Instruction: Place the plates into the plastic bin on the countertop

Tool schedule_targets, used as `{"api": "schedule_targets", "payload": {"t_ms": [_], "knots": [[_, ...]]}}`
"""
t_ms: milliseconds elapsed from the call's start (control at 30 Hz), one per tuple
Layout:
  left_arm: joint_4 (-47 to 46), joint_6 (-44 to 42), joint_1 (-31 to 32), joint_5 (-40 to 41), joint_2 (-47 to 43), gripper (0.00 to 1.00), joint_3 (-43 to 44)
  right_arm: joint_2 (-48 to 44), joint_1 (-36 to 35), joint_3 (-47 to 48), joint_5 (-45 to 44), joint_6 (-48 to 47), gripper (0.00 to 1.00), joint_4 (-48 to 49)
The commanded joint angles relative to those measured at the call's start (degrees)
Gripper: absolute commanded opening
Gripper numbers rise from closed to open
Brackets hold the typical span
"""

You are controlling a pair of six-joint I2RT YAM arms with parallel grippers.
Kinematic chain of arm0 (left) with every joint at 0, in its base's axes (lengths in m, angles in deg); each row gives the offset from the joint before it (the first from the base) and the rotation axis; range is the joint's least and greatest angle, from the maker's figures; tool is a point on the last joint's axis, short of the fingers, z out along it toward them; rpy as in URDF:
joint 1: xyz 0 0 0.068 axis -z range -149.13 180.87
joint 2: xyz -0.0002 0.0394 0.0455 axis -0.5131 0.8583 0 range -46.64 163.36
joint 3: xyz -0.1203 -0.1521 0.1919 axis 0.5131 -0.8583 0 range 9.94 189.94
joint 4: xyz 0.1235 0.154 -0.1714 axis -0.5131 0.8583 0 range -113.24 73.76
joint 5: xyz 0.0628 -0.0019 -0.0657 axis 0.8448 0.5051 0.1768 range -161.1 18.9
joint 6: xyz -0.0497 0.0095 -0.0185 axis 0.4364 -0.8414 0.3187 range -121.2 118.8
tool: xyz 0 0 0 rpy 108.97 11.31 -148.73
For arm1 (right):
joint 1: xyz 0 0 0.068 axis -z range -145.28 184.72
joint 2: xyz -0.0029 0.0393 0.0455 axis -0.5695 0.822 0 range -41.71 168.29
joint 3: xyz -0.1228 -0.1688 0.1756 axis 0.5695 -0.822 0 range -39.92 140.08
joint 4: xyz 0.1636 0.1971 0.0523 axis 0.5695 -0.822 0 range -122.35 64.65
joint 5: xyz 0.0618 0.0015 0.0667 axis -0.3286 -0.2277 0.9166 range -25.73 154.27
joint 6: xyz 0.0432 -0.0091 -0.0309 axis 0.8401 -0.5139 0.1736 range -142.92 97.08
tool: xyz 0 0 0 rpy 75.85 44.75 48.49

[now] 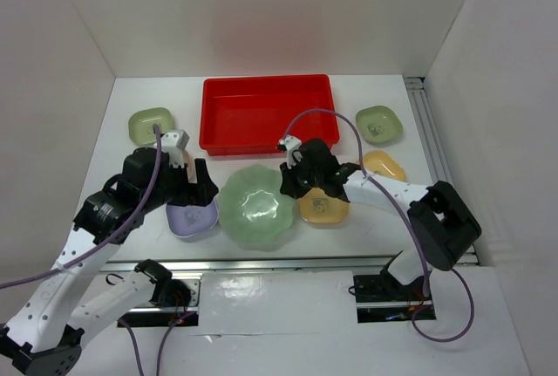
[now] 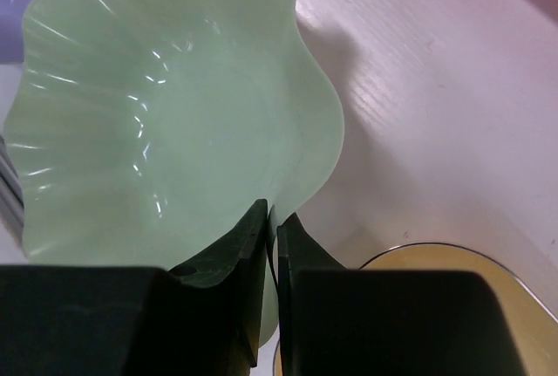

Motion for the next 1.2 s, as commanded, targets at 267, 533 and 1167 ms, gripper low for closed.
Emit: {"api": "schedule_targets", "payload": {"t_ms": [267,533,1167], "knots": [[-2.48,-0.77,-0.13,-3.07,-1.21,1.0,-0.07,-10.82,2.62,8.21,-1.66,-2.43,0.0,-4.71],[-3.63,-0.77,-0.13,-6.05,-3.49,1.0,-1.65,0.15,12.7,23.15,-6.85,10.45,0.0,0.91],[-7.66,-0.15,0.4,-6.68,-5.43,1.0,-5.08,38.57,20.99,54.28,-4.21,23.68,0.0,6.01]]}}
